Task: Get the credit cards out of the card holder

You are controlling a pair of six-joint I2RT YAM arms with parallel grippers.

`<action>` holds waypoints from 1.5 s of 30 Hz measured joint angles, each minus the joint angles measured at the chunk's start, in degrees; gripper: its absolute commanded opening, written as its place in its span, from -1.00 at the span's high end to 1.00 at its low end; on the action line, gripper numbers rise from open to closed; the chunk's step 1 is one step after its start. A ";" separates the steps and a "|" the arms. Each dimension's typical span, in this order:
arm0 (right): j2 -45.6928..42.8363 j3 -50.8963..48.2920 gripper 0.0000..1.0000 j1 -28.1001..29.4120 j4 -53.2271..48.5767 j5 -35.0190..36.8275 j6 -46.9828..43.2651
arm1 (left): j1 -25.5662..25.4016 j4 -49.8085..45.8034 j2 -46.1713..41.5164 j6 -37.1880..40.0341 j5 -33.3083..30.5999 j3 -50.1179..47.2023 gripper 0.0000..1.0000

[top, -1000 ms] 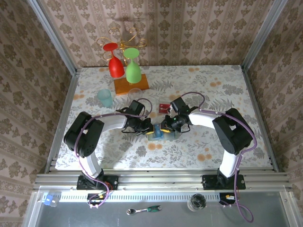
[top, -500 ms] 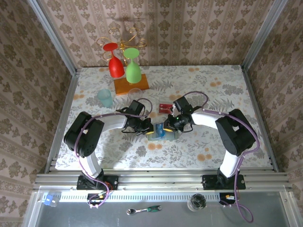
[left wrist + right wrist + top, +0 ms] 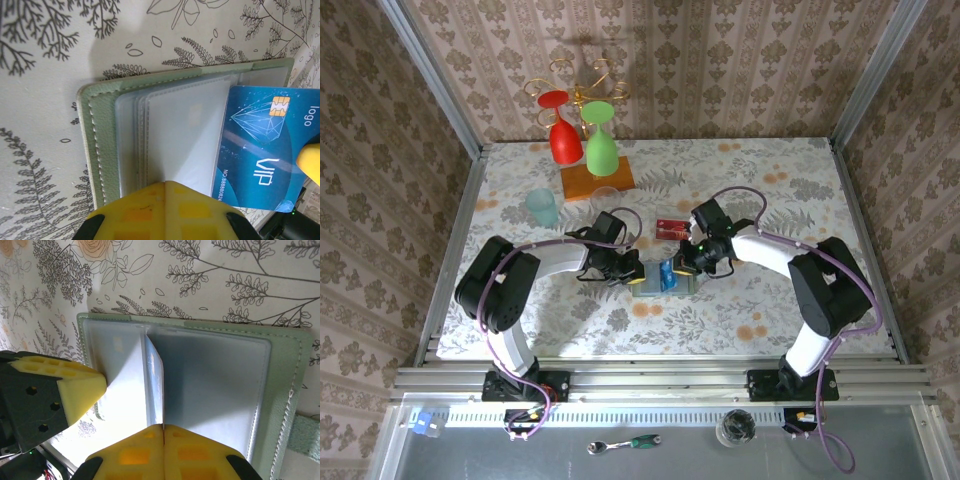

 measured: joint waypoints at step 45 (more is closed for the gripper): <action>0.94 3.93 0.87 4.79 -6.91 5.42 1.55 | 0.26 1.99 -0.20 -0.02 0.66 -0.98 1.00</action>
